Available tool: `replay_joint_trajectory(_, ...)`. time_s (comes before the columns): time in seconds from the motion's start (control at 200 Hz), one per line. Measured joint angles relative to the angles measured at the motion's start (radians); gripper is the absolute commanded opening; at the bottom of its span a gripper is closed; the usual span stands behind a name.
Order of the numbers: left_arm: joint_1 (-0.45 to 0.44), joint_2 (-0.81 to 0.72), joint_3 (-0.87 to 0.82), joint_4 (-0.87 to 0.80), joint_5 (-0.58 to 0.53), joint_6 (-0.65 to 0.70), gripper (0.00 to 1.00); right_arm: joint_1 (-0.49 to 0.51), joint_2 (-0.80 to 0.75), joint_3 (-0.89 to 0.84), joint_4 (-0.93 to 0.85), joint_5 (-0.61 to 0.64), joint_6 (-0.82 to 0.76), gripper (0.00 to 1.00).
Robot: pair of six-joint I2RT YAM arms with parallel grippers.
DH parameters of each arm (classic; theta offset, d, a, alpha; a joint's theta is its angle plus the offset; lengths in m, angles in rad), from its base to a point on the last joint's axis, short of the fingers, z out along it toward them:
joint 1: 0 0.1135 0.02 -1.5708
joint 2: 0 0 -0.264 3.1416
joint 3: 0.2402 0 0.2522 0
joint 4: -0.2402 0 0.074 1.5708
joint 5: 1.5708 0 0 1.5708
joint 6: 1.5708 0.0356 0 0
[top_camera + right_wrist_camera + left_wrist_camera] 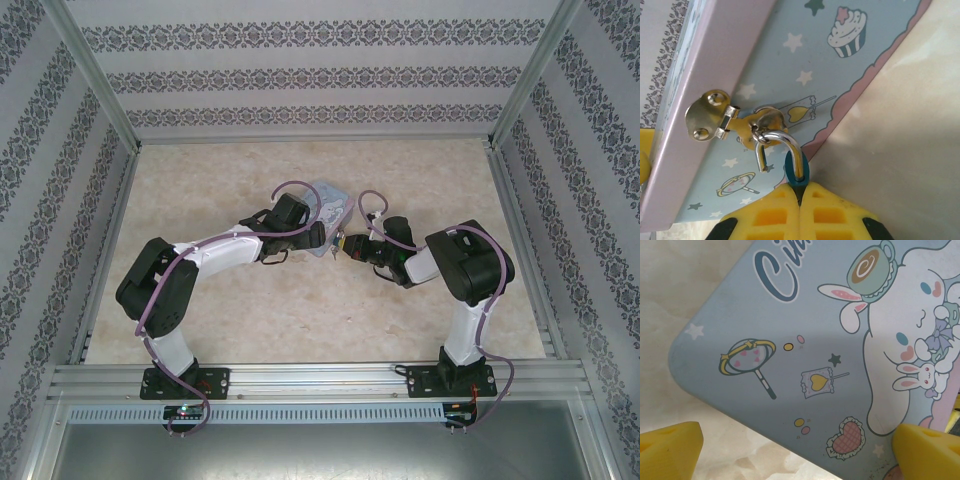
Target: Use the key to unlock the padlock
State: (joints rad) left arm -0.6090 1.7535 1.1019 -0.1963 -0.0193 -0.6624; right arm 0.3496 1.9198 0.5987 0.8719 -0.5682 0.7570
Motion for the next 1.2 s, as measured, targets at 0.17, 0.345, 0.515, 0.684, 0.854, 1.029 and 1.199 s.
replay_joint_trajectory(0.17,0.0,0.0,-0.002,0.003,0.0,0.0,0.97,0.001,-0.001,-0.004,0.008,0.003,0.055,0.0)
replay_joint_trajectory(0.345,0.0,0.0,-0.008,0.015,0.003,0.0,0.97,0.002,-0.019,-0.006,-0.011,0.011,0.116,0.0)
replay_joint_trajectory(0.515,0.0,0.0,-0.011,0.027,0.003,0.0,0.97,0.0,-0.046,-0.006,-0.058,0.014,0.168,0.0)
replay_joint_trajectory(0.684,0.0,0.001,-0.012,0.031,0.003,0.0,0.97,-0.012,-0.054,-0.005,-0.076,0.013,0.21,0.0)
replay_joint_trajectory(0.854,0.0,0.002,-0.012,0.031,0.003,0.0,0.97,-0.021,-0.054,0.008,-0.091,0.002,0.245,0.0)
replay_joint_trajectory(1.029,0.0,0.005,-0.012,0.04,0.008,0.0,0.97,-0.03,-0.054,0.033,-0.111,0.003,0.286,0.0)
replay_joint_trajectory(1.199,0.0,0.011,-0.012,0.049,0.014,0.0,0.97,-0.058,-0.052,0.069,-0.139,0.02,0.321,0.0)
